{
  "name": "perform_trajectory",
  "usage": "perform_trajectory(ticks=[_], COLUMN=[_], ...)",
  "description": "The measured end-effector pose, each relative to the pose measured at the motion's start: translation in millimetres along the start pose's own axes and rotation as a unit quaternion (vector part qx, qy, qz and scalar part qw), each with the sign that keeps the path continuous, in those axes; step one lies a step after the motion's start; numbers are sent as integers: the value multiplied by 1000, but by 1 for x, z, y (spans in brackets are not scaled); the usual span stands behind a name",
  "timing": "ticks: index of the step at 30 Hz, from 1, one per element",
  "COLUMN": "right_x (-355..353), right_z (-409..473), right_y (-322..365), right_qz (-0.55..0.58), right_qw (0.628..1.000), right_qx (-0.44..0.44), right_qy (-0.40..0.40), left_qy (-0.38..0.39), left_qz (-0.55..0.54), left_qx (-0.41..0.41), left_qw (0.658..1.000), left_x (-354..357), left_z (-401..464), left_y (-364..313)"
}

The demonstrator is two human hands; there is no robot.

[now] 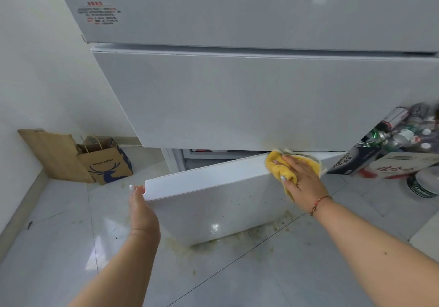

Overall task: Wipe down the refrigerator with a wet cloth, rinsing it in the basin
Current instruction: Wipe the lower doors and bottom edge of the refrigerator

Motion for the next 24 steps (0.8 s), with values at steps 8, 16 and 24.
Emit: perform_trajectory(ticks=[8,16,24], right_x=[-22,29,87], right_z=[-11,-2,18], right_y=[-42,4,79], right_qz=[106,85,221], right_qw=[982,978,947], right_qx=[116,92,35], right_qy=[-103,-165,-229], left_qy=[-5,-19,89], left_qz=[19,27,-126], left_qx=[-11,-47,-38], left_qw=[1000,998,987], left_x=[6,18,-3], left_z=[-8,-14,5], left_y=[-15,-49,-37])
Point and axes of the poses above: each hand's wrist, its own z-axis towards the middle knuckle, its own x-axis out of the palm, y = z × x, the point moved 1 cm from there along z, towards the middle knuckle, and after that the axes turned 7 degrees about -x, right-handed, at the moved point
